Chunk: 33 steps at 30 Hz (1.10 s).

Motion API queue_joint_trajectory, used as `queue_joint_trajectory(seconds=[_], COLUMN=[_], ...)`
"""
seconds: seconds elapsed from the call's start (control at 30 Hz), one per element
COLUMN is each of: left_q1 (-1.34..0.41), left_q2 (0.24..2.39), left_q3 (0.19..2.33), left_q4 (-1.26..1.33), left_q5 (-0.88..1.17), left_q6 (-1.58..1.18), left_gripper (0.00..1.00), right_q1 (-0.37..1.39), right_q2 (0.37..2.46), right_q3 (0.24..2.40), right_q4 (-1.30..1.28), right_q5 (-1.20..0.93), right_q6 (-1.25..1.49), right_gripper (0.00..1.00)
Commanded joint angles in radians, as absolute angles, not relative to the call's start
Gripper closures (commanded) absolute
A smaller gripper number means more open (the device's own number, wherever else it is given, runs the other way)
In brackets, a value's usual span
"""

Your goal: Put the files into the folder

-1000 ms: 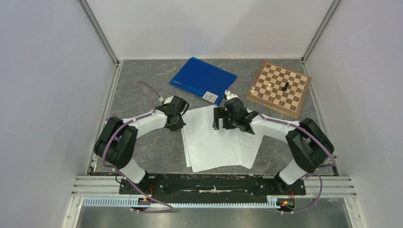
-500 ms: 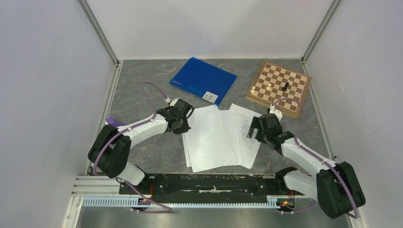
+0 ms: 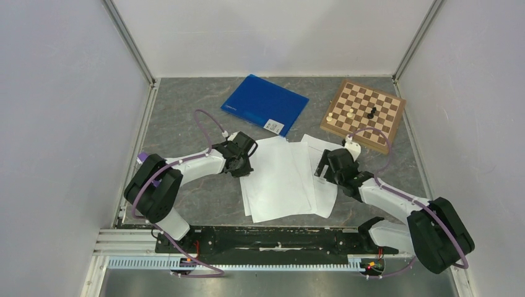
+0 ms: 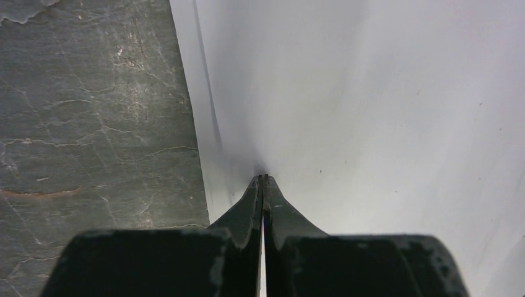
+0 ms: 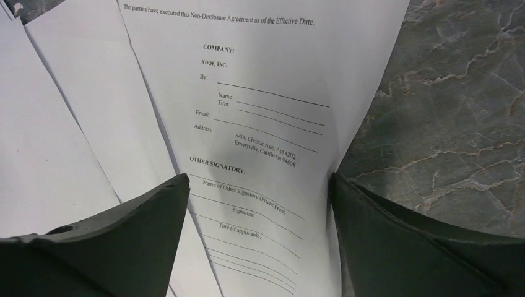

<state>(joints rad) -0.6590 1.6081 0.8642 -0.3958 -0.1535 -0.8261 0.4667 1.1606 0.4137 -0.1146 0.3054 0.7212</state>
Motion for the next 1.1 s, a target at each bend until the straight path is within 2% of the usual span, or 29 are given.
queue_joint_trajectory(seconds=[0.0, 0.07, 0.13, 0.23, 0.3, 0.37, 0.57, 0.77, 0.83, 1.07], left_q1=[-0.666, -0.666, -0.666, -0.666, -0.666, -0.666, -0.657, -0.644, -0.637, -0.604], left_q2=[1.646, 1.646, 1.646, 1.643, 1.644, 1.643, 1.627, 1.592, 1.566, 1.487], left_q3=[0.836, 0.836, 0.837, 0.839, 0.843, 0.847, 0.854, 0.849, 0.841, 0.860], left_q4=[-0.383, -0.385, -0.388, -0.390, -0.396, -0.404, -0.438, -0.474, -0.484, -0.533], left_q5=[-0.157, -0.158, -0.163, -0.166, -0.171, -0.180, -0.209, -0.218, -0.221, -0.240], left_q6=[-0.847, -0.844, -0.842, -0.841, -0.839, -0.835, -0.808, -0.758, -0.751, -0.734], left_gripper=[0.98, 0.98, 0.98, 0.98, 0.98, 0.98, 0.98, 0.98, 0.98, 0.97], right_q1=[0.499, 0.499, 0.498, 0.499, 0.499, 0.499, 0.499, 0.499, 0.514, 0.637], right_q2=[1.213, 1.200, 1.171, 1.122, 1.100, 1.080, 0.985, 1.001, 1.041, 1.159], right_q3=[0.373, 0.364, 0.364, 0.387, 0.424, 0.473, 0.667, 0.905, 0.997, 1.207], right_q4=[-0.159, -0.150, -0.151, -0.181, -0.226, -0.284, -0.424, -0.453, -0.484, -0.527], right_q5=[0.325, 0.325, 0.331, 0.376, 0.415, 0.463, 0.550, 0.306, 0.198, 0.064], right_q6=[0.804, 0.807, 0.805, 0.793, 0.771, 0.739, 0.556, 0.300, 0.280, 0.271], right_gripper=[0.16, 0.24, 0.40, 0.75, 0.91, 0.99, 1.00, 1.00, 1.00, 1.00])
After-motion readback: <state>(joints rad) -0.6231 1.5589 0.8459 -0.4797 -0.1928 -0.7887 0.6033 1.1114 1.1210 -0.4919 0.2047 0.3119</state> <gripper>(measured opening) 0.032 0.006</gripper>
